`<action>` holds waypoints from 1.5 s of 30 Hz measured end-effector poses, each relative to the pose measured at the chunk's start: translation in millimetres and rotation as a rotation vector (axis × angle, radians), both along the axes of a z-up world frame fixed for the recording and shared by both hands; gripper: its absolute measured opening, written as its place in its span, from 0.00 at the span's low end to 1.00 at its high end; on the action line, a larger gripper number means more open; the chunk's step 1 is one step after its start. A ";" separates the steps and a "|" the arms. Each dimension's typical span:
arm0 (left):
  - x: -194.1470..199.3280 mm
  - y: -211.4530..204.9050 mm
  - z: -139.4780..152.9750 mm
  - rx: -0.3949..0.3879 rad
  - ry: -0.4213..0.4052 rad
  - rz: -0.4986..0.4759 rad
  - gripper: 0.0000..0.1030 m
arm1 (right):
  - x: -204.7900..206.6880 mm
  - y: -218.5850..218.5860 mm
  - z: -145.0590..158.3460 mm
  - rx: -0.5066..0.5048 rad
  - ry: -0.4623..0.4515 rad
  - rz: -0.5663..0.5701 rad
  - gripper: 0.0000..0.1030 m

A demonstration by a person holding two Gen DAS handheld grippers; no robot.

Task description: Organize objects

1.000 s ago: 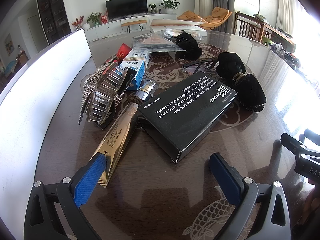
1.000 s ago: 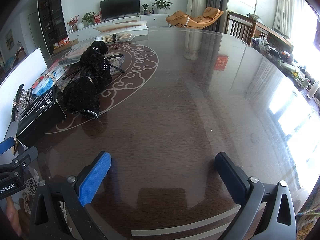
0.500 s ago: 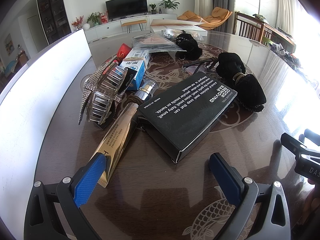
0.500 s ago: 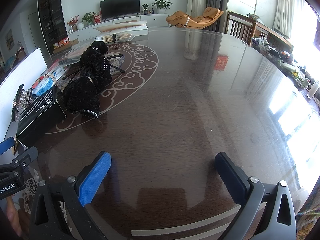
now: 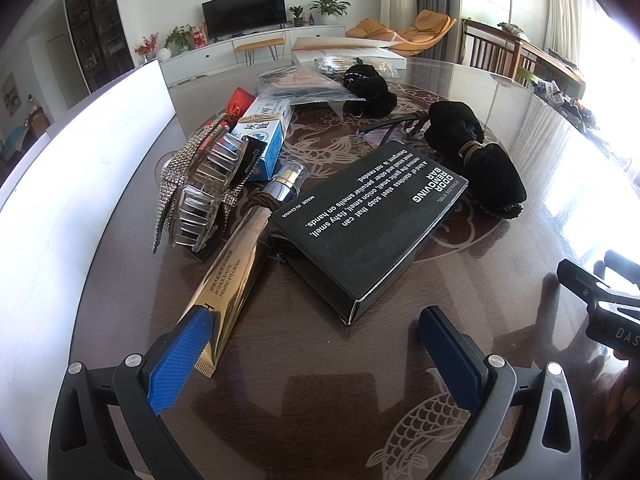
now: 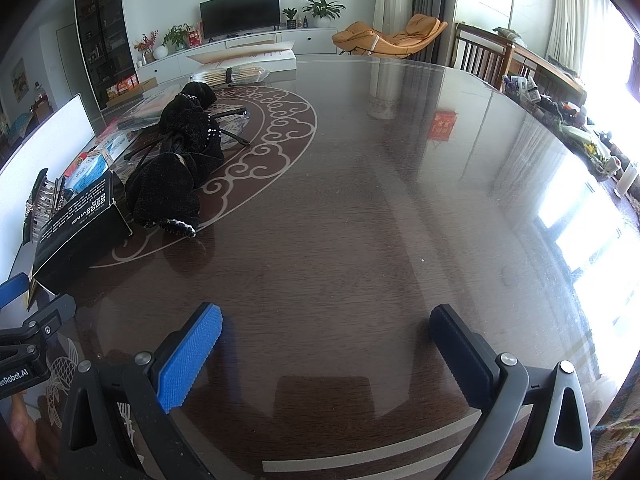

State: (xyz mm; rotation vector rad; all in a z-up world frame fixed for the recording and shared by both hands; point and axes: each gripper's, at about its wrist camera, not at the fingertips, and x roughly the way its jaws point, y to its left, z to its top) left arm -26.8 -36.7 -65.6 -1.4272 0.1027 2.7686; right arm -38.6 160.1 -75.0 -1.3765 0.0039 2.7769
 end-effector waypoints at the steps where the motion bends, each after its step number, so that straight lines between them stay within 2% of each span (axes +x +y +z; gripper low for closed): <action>1: 3.1 -2.2 3.5 0.031 -0.006 -0.028 1.00 | 0.0 0.0 0.0 0.000 0.000 0.000 1.00; 4: 20.2 -16.1 17.9 0.107 0.007 -0.056 1.00 | 0.0 0.1 0.0 0.000 0.000 0.000 1.00; 7: 35.7 -33.9 20.7 0.126 -0.015 -0.051 1.00 | 0.0 0.1 0.0 0.000 0.000 0.000 1.00; 9: 43.2 -42.5 15.5 0.111 -0.038 -0.047 1.00 | 0.0 0.2 0.0 0.000 0.000 0.000 1.00; 13: 41.4 -54.8 -0.4 0.028 -0.070 0.001 1.00 | 0.1 0.1 0.0 0.000 0.000 0.000 1.00; 17: 18.2 -69.1 -6.0 0.043 -0.097 0.093 1.00 | 0.1 0.2 0.0 0.000 0.000 0.000 1.00; 22: -14.2 -55.8 -5.8 0.035 -0.082 0.044 1.00 | 0.4 0.1 -0.1 0.000 0.000 0.000 1.00; 29: -45.6 -43.6 -5.8 0.037 -0.112 0.117 1.00 | 0.2 0.2 -0.1 0.000 0.001 0.000 1.00; 38: -60.1 -21.8 -5.4 0.036 -0.110 0.078 1.00 | 0.5 -0.2 0.0 0.000 0.000 0.000 1.00; 45: -48.6 -6.9 -5.1 0.033 -0.100 -0.010 1.00 | 0.8 -0.4 0.0 0.000 0.000 0.000 1.00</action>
